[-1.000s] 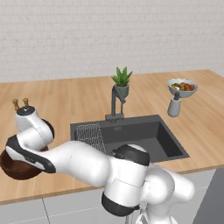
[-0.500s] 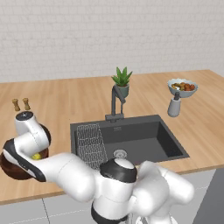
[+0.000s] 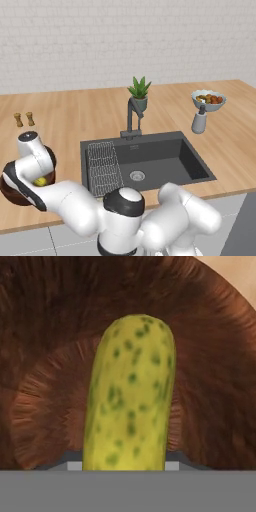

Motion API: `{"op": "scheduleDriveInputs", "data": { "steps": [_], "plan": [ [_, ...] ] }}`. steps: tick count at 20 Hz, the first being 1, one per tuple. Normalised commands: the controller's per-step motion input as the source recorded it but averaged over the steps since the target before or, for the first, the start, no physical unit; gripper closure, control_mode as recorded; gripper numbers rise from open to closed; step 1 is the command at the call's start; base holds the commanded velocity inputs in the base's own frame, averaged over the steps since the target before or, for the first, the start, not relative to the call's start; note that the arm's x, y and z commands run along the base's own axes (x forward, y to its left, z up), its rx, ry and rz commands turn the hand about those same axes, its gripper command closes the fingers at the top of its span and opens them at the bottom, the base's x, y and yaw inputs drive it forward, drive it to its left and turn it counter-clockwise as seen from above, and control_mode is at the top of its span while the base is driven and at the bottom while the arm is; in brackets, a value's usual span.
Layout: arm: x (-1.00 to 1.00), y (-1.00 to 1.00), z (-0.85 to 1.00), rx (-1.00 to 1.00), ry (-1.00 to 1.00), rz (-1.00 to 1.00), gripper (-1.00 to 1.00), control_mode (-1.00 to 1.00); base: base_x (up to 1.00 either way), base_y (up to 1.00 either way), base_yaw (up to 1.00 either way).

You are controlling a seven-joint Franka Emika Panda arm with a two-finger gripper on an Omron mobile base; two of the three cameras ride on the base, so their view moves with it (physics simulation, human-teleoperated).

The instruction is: Pick the cucumber from the sink and place it in the bowl. Then pick the bowl and place it in the microwave. Then close the microwave door and press the start button.

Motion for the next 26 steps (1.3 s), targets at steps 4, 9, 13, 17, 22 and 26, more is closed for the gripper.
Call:
{"op": "scheduleDriveInputs", "data": {
  "steps": [4,9,13,17,22,26],
  "plan": [
    [0.26,0.24,-0.16,-0.03,0.04,0.0,-1.0,-1.0,0.0,0.0,0.0],
    [0.01,0.03,0.02,0.0,0.01,0.0,-1.0,-1.0,0.0,0.0,0.0],
    [0.0,0.0,0.33,0.0,0.0,0.0,-1.0,-1.0,0.0,0.0,0.0],
    [-0.07,0.0,0.48,0.0,0.0,0.0,-1.0,-1.0,0.0,0.0,0.0],
    [-0.17,-0.16,0.52,0.0,0.0,-0.02,-1.0,-1.0,0.0,0.0,0.0],
    [-0.18,-0.54,0.22,0.0,0.03,-0.1,-1.0,-1.0,0.0,0.0,0.0]
  ]
}}
